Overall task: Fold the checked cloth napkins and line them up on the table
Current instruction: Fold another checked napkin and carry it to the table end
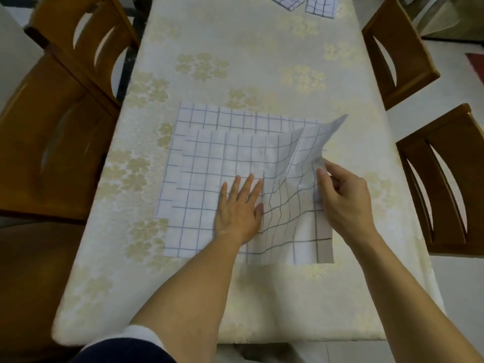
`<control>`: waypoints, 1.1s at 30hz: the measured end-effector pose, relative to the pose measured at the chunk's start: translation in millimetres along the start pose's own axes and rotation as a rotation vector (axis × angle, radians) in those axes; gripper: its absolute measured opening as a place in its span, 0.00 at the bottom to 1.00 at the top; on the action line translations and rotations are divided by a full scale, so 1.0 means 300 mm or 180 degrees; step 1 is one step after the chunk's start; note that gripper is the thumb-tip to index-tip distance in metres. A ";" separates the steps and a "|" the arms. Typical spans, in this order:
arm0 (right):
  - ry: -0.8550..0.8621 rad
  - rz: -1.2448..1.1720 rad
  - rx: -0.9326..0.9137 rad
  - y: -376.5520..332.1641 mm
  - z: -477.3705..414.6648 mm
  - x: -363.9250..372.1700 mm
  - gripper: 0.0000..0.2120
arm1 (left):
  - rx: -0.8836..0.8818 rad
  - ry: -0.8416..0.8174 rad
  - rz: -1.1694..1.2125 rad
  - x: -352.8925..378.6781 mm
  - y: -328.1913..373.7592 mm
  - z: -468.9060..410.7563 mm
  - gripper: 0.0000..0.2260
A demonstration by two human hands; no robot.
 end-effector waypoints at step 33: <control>-0.0957 0.1296 -0.0623 0.156 0.057 0.586 0.26 | -0.1949 0.0285 0.3236 -0.128 -0.517 0.093 0.10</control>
Point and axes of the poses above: each hand's wrist, its own z-axis away from the middle knuckle, its own x-axis out of the palm, y = z × x, the point moved 4 cm from there along -z, towards the middle knuckle, and after that the axes turned 10 degrees about -z, right-handed, at the moved point
